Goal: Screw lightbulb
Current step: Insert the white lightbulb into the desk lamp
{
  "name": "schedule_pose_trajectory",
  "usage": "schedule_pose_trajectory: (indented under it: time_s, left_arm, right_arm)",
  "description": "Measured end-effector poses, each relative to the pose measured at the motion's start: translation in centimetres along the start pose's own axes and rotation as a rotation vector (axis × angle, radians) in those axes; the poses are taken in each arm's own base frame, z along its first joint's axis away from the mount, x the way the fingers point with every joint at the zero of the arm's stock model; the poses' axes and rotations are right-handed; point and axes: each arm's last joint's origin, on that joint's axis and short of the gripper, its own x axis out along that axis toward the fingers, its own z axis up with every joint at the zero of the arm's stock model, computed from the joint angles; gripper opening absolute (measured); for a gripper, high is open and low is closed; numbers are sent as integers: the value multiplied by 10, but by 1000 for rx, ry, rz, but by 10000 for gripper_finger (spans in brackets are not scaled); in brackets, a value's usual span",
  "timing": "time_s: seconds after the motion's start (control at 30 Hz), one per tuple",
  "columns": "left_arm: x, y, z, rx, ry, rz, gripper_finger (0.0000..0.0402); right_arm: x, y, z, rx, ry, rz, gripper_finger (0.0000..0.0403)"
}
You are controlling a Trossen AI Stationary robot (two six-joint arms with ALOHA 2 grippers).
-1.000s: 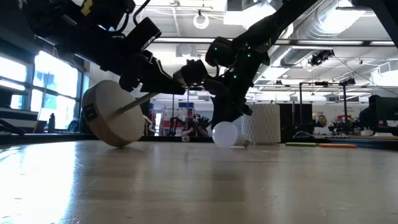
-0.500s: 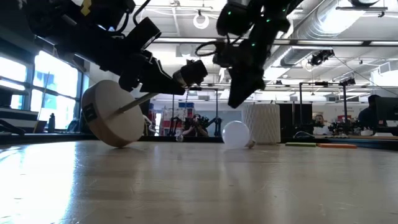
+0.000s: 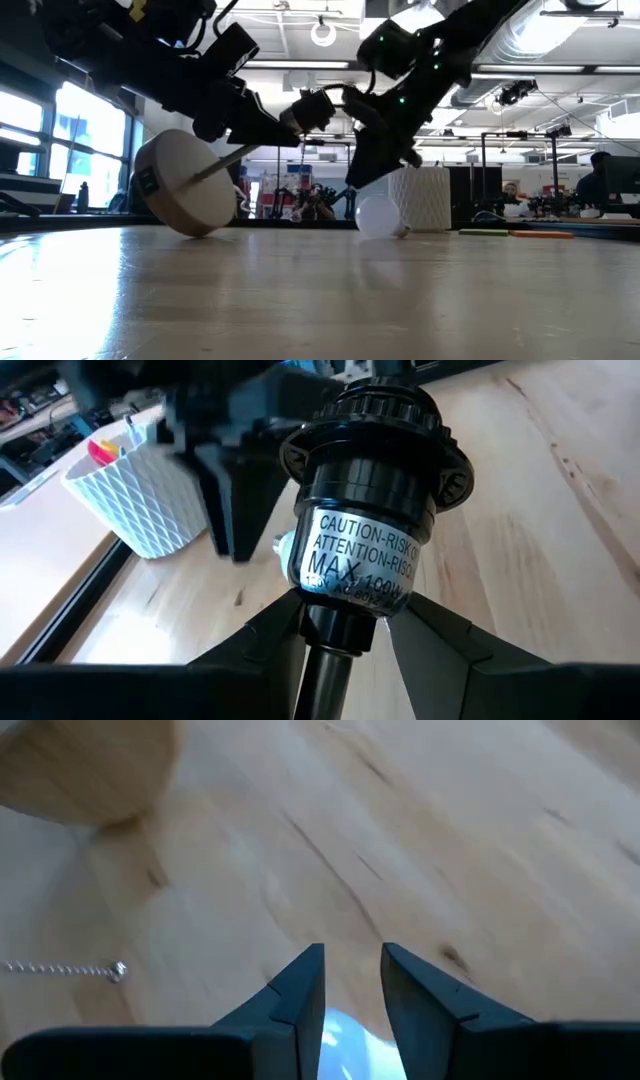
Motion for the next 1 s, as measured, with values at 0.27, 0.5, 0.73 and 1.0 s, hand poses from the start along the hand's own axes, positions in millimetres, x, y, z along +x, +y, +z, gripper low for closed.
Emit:
schedule_pose_trajectory:
  time_s: [0.27, 0.5, 0.73, 1.0]
  left_arm:
    - [0, 0, 1, -2, -5, 1, 133]
    - [0, 0, 0, 1, 0, 0, 133]
    - [0, 0, -1, 3, 10, -1, 133]
    - [0, 0, 0, -6, 6, -1, 133]
  right_arm:
    - [23, -15, -9, 11, 120, 70, 98]
    - [9, -4, -12, -15, 176, 133, 98]
    - [-50, 32, -24, -124, 105, -18, 98]
    - [-81, 65, -104, -52, -32, -122, 99]
